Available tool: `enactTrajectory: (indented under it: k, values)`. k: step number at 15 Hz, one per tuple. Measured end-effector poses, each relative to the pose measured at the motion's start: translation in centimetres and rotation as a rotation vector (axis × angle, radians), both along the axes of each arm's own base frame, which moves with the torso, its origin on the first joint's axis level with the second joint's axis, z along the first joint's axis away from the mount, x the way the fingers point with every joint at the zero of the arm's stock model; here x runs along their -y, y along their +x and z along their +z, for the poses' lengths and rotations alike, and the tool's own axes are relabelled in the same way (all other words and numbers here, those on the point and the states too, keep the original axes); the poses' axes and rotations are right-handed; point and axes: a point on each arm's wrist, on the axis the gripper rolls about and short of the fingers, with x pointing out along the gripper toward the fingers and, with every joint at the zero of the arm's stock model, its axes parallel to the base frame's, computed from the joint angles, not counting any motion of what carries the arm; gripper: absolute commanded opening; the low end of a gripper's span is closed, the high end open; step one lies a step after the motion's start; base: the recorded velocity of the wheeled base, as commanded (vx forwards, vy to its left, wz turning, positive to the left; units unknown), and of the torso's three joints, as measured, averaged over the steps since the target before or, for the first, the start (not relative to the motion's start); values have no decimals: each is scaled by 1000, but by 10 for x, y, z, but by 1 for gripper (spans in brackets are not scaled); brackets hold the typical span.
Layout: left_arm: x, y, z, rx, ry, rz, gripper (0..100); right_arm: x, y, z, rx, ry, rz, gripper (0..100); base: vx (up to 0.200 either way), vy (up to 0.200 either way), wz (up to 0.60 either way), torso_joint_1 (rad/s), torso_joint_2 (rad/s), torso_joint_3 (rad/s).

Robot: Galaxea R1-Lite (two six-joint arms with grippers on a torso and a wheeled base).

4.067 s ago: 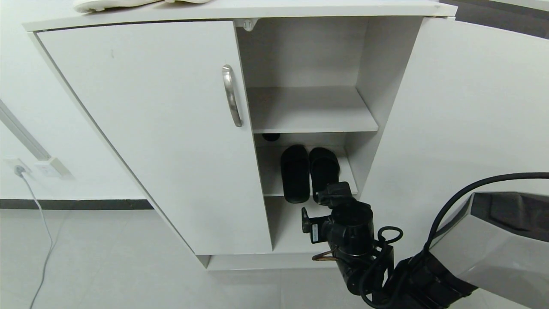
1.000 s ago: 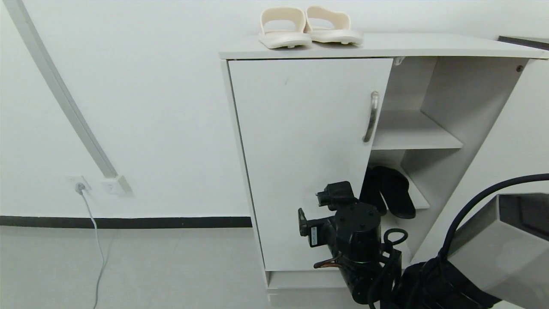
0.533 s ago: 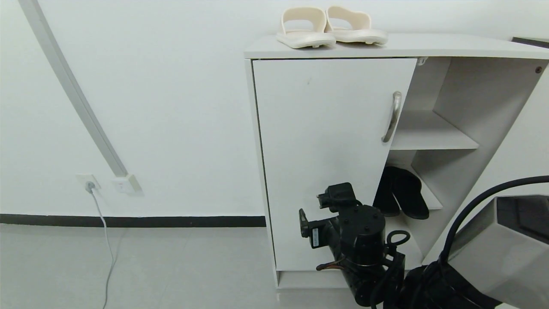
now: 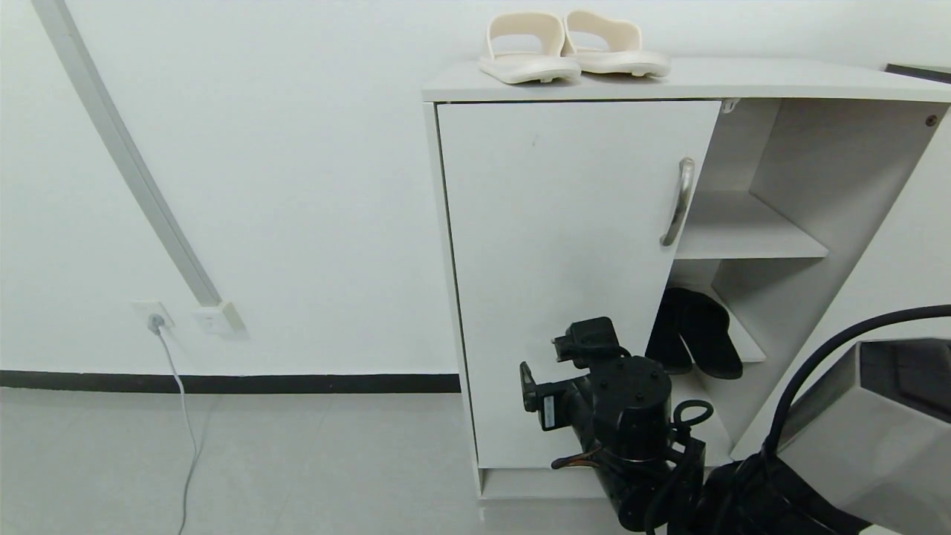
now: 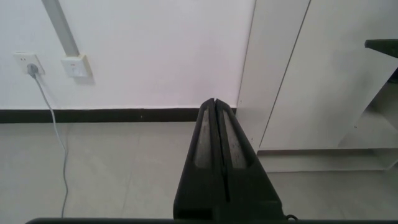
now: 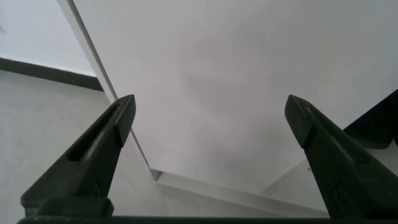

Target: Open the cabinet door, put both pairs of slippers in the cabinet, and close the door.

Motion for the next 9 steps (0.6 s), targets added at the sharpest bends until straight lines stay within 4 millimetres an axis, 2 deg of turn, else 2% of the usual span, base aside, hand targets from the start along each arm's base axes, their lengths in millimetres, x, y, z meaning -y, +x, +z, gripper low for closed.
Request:
enactTrajectory:
  k: [3, 6, 9]
  values:
    - [0, 0, 0, -1, 0, 0, 0, 0, 0, 0, 0, 3, 6, 100, 0, 0, 0, -2, -50, -54]
    - [0, 0, 0, -3, 0, 0, 0, 0, 0, 0, -1, 2, 6, 100, 0, 0, 0, 17, -211, -328]
    - [0, 0, 0, 1, 0, 0, 0, -1, 0, 0, 1, 4, 8, 100, 0, 0, 0, 32, -527, -369]
